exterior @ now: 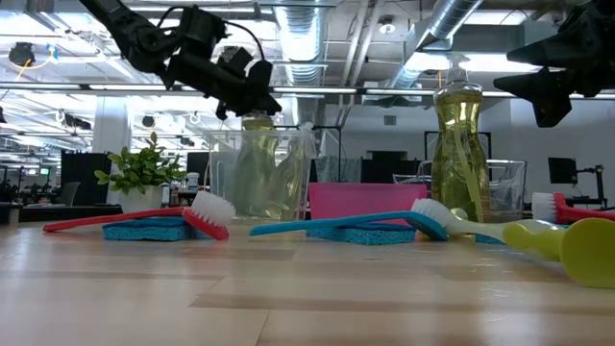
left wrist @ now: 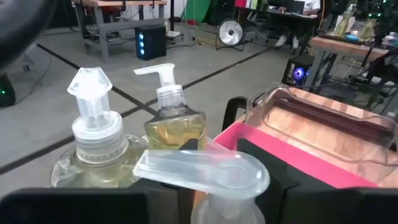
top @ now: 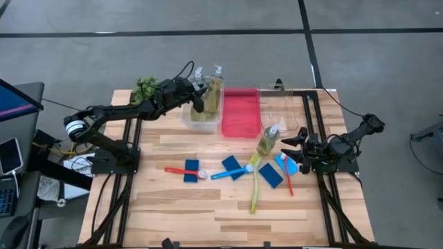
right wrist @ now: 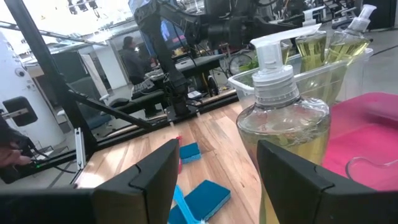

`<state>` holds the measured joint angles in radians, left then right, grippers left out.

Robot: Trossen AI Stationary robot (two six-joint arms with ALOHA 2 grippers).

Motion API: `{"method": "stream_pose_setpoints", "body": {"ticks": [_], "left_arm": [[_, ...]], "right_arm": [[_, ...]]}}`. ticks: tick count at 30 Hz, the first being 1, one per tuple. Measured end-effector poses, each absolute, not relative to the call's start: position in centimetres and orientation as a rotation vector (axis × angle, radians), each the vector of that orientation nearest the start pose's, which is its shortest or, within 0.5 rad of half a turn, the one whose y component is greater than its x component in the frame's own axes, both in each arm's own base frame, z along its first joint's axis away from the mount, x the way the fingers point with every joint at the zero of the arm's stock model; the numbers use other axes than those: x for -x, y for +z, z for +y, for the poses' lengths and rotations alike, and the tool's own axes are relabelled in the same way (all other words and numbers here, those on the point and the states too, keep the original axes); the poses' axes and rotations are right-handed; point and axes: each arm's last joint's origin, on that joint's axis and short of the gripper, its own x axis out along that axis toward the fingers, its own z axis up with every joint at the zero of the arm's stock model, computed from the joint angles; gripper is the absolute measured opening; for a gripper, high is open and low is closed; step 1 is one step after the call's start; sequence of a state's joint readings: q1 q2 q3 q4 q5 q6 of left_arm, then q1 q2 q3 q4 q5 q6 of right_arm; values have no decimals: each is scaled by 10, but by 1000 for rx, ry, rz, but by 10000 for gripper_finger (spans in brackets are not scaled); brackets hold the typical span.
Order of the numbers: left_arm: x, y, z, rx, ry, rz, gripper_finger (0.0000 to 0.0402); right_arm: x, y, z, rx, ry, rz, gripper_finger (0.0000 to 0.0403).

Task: Pick & Place Kitchen Sink Supplies
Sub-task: Put the yellow dish soap into the transparent container

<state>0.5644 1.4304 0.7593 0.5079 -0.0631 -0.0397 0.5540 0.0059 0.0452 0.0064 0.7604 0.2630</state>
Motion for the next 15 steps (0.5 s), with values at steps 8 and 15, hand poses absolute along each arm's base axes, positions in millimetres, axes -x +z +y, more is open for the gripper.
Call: {"method": "stream_pose_setpoints", "body": {"ticks": [8, 15], "left_arm": [[-257, 247, 164, 78, 626, 145, 119], [-257, 246, 161, 105, 605, 156, 173]], "right_arm": [[-85, 179, 29, -290, -201, -63, 209], [-85, 179, 29, -290, -200, -63, 209]]}}
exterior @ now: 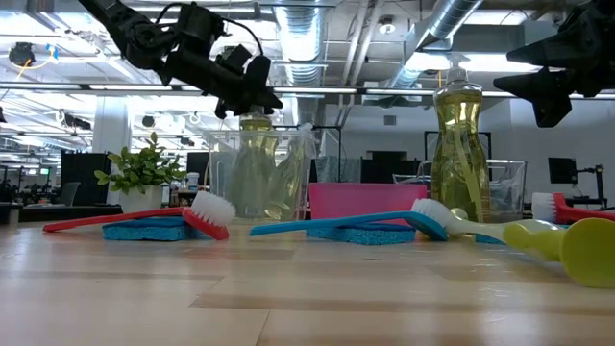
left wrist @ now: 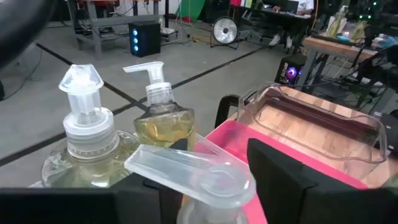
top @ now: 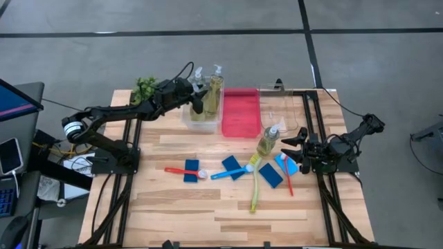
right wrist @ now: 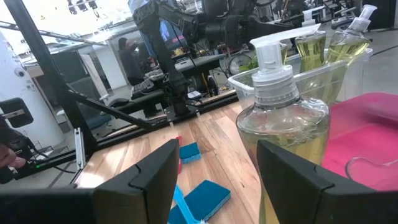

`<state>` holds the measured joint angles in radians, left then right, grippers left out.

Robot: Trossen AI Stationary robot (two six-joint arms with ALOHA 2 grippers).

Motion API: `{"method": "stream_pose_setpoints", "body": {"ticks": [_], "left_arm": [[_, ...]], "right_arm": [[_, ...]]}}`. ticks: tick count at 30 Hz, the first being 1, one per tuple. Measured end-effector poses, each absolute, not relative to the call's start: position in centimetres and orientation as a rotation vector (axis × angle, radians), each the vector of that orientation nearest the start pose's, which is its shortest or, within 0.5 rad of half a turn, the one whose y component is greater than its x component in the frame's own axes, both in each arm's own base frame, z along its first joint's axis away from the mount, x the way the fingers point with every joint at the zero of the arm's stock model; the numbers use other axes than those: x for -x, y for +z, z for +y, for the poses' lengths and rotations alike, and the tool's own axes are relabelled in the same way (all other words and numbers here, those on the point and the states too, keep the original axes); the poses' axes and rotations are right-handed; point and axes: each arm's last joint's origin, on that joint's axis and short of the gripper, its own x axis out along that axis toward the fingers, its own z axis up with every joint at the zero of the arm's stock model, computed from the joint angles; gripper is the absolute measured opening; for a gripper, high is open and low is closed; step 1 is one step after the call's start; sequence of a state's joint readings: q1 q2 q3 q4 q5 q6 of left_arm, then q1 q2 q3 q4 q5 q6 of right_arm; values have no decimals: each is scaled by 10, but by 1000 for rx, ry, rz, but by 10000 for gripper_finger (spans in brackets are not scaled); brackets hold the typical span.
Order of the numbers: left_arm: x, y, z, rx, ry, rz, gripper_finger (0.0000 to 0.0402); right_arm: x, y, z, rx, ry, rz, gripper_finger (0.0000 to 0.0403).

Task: Pick & Place Kitchen Sink Supplies
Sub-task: Put the yellow dish soap into the transparent container

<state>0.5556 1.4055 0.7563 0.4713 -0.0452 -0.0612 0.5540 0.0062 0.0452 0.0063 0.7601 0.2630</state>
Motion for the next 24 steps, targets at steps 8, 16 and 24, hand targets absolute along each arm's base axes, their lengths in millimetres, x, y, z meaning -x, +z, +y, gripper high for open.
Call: {"method": "stream_pose_setpoints", "body": {"ticks": [8, 16, 24], "left_arm": [[-258, 242, 158, 114, 594, 207, 220], [-254, 248, 154, 63, 585, 222, 254], [-236, 268, 144, 27, 581, 231, 260]], "right_arm": [[-85, 179, 29, -290, -200, -63, 209], [-85, 179, 29, -290, -200, -63, 209], [-85, 179, 29, -290, -200, -64, 209]]}}
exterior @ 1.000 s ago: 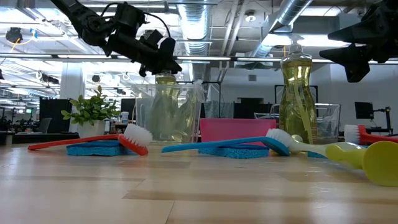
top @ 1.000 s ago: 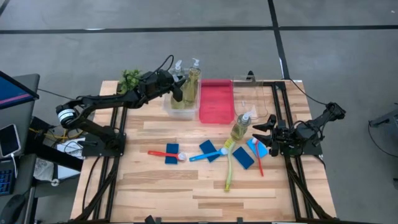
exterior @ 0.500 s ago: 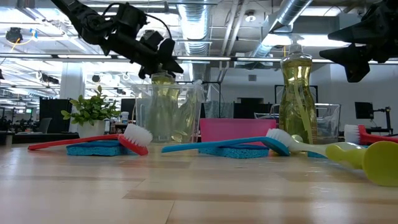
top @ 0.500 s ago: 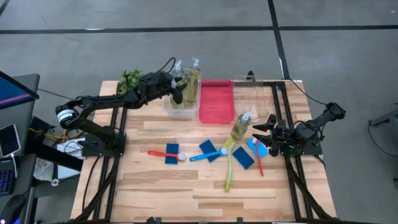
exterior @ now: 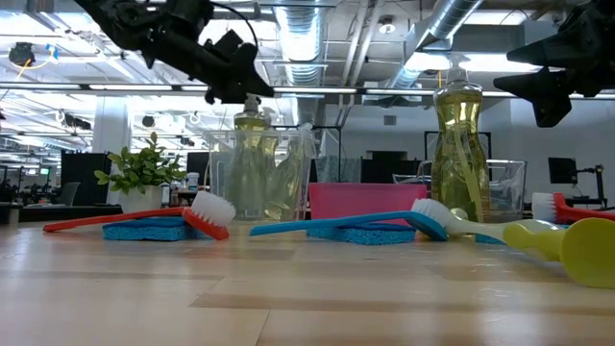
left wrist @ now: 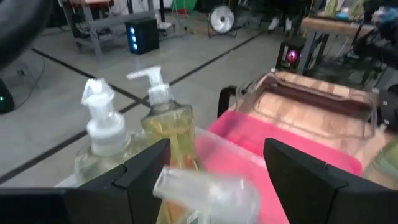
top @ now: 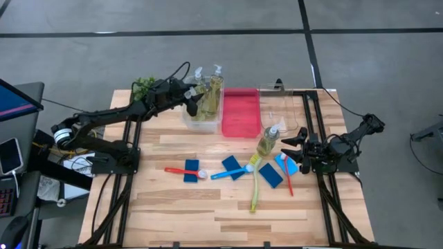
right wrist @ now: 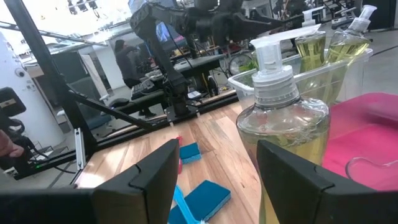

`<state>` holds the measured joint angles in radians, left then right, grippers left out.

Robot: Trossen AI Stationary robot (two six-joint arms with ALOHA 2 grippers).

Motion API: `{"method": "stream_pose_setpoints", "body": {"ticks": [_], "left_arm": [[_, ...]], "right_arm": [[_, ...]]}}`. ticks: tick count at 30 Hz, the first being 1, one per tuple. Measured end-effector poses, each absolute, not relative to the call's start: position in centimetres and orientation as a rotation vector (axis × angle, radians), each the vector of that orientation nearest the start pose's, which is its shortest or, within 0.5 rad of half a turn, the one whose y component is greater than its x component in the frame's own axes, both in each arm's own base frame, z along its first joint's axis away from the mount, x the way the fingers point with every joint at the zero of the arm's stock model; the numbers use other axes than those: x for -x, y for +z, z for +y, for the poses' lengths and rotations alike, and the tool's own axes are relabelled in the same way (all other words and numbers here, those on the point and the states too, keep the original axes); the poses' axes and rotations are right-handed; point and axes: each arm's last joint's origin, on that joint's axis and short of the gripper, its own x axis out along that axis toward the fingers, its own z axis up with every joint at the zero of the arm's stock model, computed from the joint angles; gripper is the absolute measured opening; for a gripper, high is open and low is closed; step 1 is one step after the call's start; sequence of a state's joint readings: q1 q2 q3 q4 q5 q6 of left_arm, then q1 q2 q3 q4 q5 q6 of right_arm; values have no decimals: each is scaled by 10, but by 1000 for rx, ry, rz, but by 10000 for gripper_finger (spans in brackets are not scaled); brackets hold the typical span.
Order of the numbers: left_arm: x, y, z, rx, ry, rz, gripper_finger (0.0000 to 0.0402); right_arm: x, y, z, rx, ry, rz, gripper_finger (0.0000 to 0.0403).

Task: Pick & Place Kitchen Sink Supplies
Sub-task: Put the yellow dish soap into the transparent container

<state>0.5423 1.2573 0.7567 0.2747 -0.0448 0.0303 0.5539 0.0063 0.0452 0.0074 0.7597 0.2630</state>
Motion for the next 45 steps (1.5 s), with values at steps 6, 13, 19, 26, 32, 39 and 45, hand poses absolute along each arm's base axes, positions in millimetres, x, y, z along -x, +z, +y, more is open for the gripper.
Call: {"method": "stream_pose_setpoints", "body": {"ticks": [6, 13, 19, 26, 32, 39, 45], "left_arm": [[-223, 274, 136, 21, 575, 300, 258], [-212, 285, 130, 17, 577, 276, 257], [-205, 294, 125, 36, 580, 238, 259], [-200, 301, 118, 87, 574, 185, 254], [-199, 306, 105, 80, 527, 179, 255], [-195, 313, 89, 75, 468, 167, 250], [-194, 318, 74, 66, 406, 139, 250]], "right_arm": [[-85, 179, 29, -290, -200, -63, 209], [-85, 179, 29, -290, -200, -64, 209], [-84, 182, 29, -310, -197, -90, 209], [-83, 195, 28, -296, -192, -201, 209], [-82, 199, 27, -245, -202, -232, 209], [-81, 199, 26, -225, -253, -223, 209], [-82, 195, 25, -144, -307, -177, 209]]}}
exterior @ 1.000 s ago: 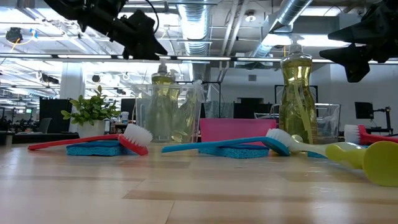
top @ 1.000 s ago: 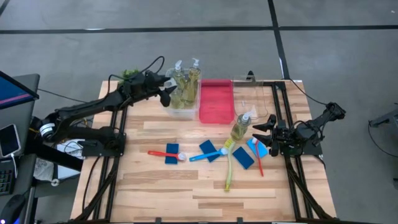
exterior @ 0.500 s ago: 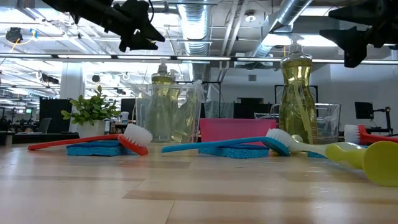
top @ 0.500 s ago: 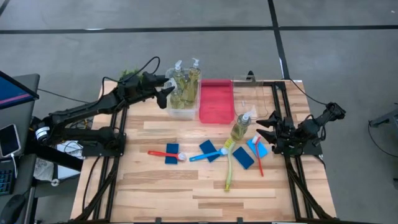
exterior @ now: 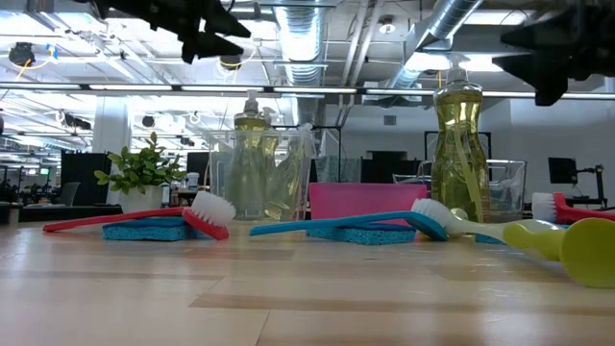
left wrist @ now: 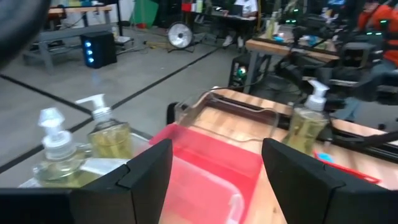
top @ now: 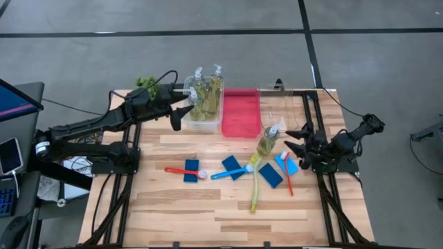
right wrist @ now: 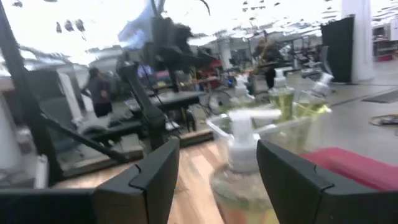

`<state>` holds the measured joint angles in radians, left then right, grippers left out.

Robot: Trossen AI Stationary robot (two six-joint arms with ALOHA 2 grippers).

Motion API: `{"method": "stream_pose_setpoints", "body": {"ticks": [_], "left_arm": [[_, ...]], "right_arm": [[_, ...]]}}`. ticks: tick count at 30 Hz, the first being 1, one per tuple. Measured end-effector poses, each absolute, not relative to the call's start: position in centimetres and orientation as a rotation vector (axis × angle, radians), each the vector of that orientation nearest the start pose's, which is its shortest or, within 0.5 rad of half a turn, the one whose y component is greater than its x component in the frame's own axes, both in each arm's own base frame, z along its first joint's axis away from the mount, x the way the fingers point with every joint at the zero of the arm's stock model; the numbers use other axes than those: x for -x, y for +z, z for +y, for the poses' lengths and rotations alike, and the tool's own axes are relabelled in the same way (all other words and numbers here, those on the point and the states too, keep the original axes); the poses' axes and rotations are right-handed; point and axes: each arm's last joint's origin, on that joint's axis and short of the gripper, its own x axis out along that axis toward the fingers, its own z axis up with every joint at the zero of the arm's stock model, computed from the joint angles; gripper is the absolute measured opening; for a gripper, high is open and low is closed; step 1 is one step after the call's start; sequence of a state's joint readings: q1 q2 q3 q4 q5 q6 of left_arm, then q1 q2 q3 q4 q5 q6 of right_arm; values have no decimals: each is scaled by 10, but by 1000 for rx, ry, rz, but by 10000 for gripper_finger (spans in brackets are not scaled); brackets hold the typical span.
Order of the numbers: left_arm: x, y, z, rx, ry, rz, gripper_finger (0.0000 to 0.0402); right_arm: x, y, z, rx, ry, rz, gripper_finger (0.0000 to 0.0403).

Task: Pick & Place Kitchen Sink Supplies
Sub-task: Put the yellow dish soap into the transparent container

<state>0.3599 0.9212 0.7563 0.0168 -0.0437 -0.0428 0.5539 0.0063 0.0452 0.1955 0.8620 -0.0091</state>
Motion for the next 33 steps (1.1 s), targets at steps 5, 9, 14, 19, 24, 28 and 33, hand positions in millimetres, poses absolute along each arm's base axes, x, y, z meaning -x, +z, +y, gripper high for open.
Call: {"method": "stream_pose_setpoints", "body": {"ticks": [5, 9, 14, 19, 24, 28, 33], "left_arm": [[-196, 320, 64, 77, 356, 130, 247], [-198, 320, 58, 81, 326, 131, 246], [-199, 320, 53, 79, 304, 131, 247], [-200, 320, 52, 85, 295, 130, 244], [-200, 320, 52, 109, 297, 126, 244], [-200, 320, 52, 109, 296, 127, 242], [-200, 320, 52, 109, 296, 126, 243]], "right_arm": [[-82, 190, 24, -118, -345, -136, 209], [-81, 195, 23, -108, -368, -121, 211], [-76, 209, 20, -93, -370, -102, 234], [-73, 216, 18, -83, -370, -89, 258], [-78, 214, 21, -85, -349, -61, 265], [-85, 211, 26, -76, -333, -9, 266], [-91, 221, 29, -29, -346, 65, 266]]}}
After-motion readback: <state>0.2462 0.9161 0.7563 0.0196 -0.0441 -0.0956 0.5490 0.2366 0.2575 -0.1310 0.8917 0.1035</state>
